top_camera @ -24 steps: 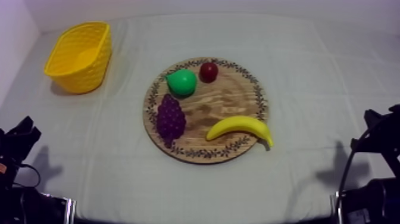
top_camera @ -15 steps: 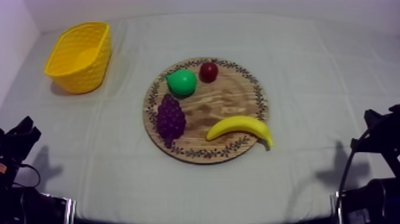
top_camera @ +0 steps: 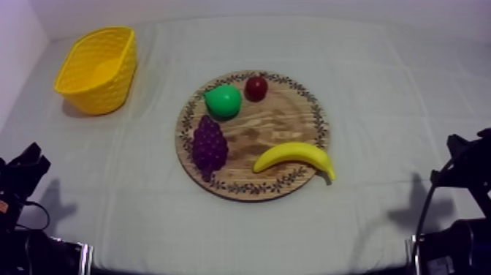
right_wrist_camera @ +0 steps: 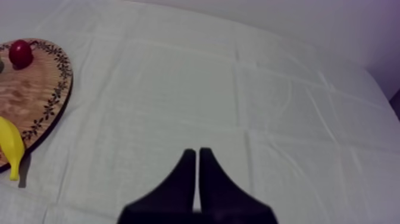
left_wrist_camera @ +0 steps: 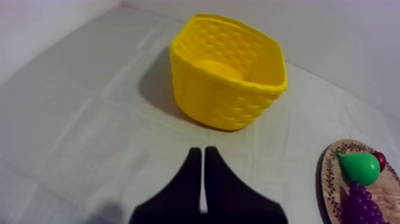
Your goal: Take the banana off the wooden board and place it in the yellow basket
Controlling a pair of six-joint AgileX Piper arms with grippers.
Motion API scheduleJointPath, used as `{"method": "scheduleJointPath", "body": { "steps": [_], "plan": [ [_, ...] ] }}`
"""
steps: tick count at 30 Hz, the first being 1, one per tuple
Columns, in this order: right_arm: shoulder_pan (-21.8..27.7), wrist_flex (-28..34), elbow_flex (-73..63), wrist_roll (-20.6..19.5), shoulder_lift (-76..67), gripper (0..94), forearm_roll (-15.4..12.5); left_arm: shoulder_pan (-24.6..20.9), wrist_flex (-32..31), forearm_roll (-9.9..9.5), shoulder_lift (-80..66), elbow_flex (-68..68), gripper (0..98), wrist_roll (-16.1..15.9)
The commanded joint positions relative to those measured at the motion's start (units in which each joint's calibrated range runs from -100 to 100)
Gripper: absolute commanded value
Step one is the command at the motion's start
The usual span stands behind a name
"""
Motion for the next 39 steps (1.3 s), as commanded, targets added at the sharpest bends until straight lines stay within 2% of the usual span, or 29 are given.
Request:
{"method": "scheduleJointPath", "body": {
  "steps": [1,10,15,18,22,26,33,39],
  "plan": [
    [0.0,0.04,-0.03,0.0,-0.02,0.3,0.01,0.25,-0.01,0.02,-0.03,0.04,0.1,0.03],
    [0.0,0.04,-0.03,-0.04,-0.02,0.3,0.01,1.4,0.07,0.01,-0.03,0.04,0.1,-2.5],
    [0.0,0.04,-0.03,-0.04,-0.02,0.3,0.01,1.82,-0.65,0.05,-0.03,0.25,0.1,-0.58],
    [0.0,0.04,-0.03,-0.05,-0.02,0.3,0.01,2.79,-3.75,0.63,0.05,0.05,0.1,-2.03],
    [0.0,0.04,-0.03,-0.01,-0.02,0.3,0.01,5.39,-5.3,0.91,4.36,-7.61,0.1,-4.41],
    [0.0,0.04,-0.03,-0.01,-0.02,0.3,0.01,10.01,-4.52,0.85,14.88,-22.92,0.1,-7.0],
    [0.0,0.04,-0.03,0.0,-0.02,0.3,0.01,20.47,-2.67,-3.01,31.08,-49.74,0.1,-7.37],
    [0.0,0.04,-0.03,0.0,-0.02,0.3,0.01,28.75,4.26,-5.99,44.38,-69.61,0.1,-9.1]
  ]
}}
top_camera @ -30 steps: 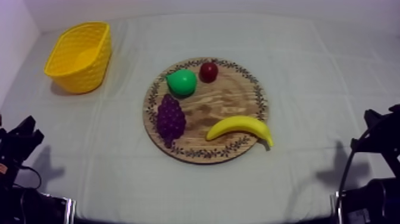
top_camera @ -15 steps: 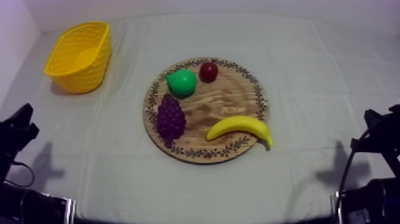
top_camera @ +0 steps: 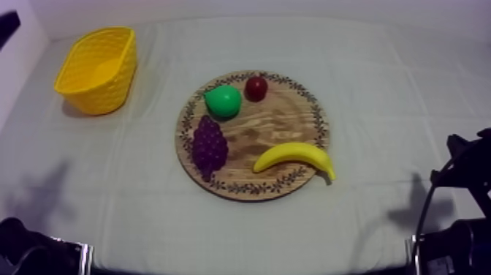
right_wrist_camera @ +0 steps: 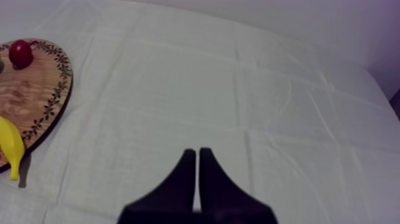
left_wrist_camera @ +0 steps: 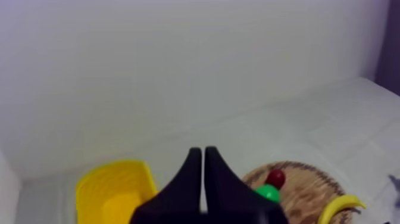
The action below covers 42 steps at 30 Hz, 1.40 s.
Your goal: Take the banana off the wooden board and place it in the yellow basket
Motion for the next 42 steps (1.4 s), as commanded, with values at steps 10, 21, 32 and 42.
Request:
{"method": "scheduleJointPath", "body": {
  "steps": [10,21,32,42],
  "plan": [
    [0.0,-0.02,-0.03,0.02,-0.02,0.3,0.01,15.91,8.43,-1.82,25.49,-29.73,0.9,-3.44],
    [0.0,-0.02,-0.03,0.02,-0.02,0.3,0.01,23.01,7.62,-2.93,37.78,-28.92,3.2,-5.15],
    [0.0,-0.02,-0.03,0.01,-0.02,0.3,0.01,25.12,8.58,-5.73,48.03,-23.39,3.8,-2.96],
    [0.0,-0.02,-0.03,0.02,-0.02,0.3,0.01,24.59,5.05,-7.55,53.62,-15.98,4.4,-0.95]
  ]
}}
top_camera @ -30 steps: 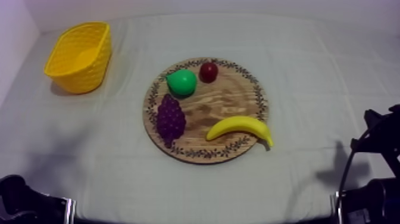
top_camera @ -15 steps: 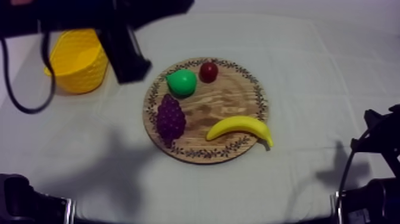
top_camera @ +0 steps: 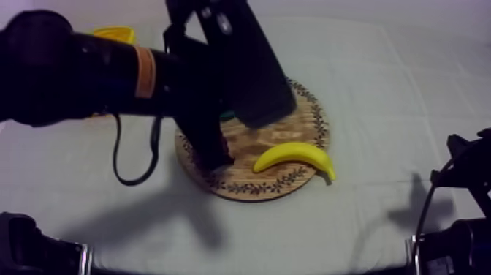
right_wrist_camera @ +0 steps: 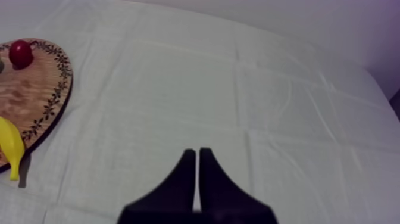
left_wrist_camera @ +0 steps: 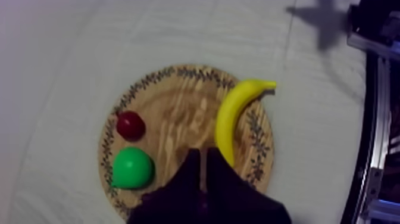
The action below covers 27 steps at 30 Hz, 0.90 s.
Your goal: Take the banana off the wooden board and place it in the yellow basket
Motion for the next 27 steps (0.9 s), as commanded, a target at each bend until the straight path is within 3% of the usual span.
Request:
{"method": "scheduleJointPath", "body": {
  "steps": [1,3,7,13,21,27],
  "plan": [
    [0.0,-0.02,-0.03,-0.01,-0.02,0.3,0.01,0.07,-0.72,-0.21,0.58,0.56,4.6,0.22],
    [0.0,-0.02,-0.03,-0.01,-0.02,0.3,0.01,0.26,-0.74,-0.69,0.92,0.76,11.3,0.64],
    [0.0,-0.02,-0.03,-0.01,-0.02,0.3,0.01,0.6,-0.13,-2.3,0.98,1.57,35.9,2.69],
    [0.0,-0.02,-0.03,-0.01,-0.02,0.3,0.01,1.22,0.12,-4.89,0.69,2.67,42.4,6.13],
    [0.0,-0.02,-0.03,-0.01,-0.02,0.3,0.01,1.62,-1.39,-5.4,0.27,4.37,41.7,7.2],
    [0.0,-0.02,-0.03,-0.02,-0.02,0.3,0.01,1.35,-0.59,-4.94,0.88,4.81,65.0,7.33]
  ]
}}
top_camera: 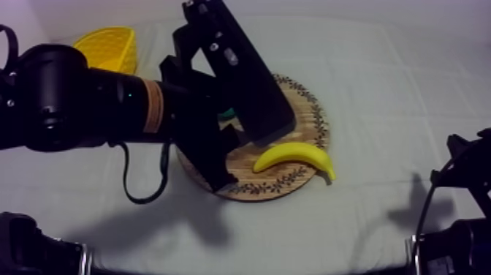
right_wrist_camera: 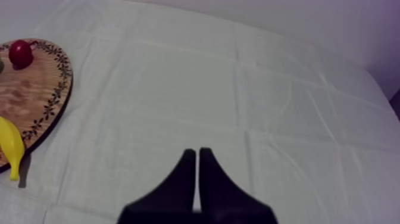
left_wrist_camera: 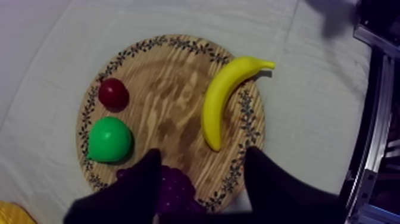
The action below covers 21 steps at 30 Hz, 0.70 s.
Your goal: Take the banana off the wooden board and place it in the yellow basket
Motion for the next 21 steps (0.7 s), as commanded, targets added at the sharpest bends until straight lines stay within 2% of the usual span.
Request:
{"method": "scheduleJointPath", "body": {
  "steps": [1,4,7,17,21],
  "plan": [
    [0.0,-0.02,-0.03,-0.02,-0.02,0.3,0.01,-0.13,0.17,0.1,0.16,0.04,68.4,-0.15],
    [0.0,-0.02,-0.03,-0.02,-0.02,0.3,0.01,-0.26,0.5,0.36,0.51,-0.19,76.6,-0.75],
    [0.0,-0.02,-0.03,-0.01,-0.02,0.3,0.01,-0.35,0.43,0.54,0.81,-0.22,80.4,-1.25],
    [0.0,-0.02,-0.03,-0.01,-0.02,0.3,0.01,-0.34,-0.89,1.0,2.66,1.39,81.5,-1.21],
    [0.0,-0.02,-0.03,-0.01,-0.02,0.3,0.01,-0.75,-0.77,2.18,5.81,0.0,81.0,-2.45]
  ]
}}
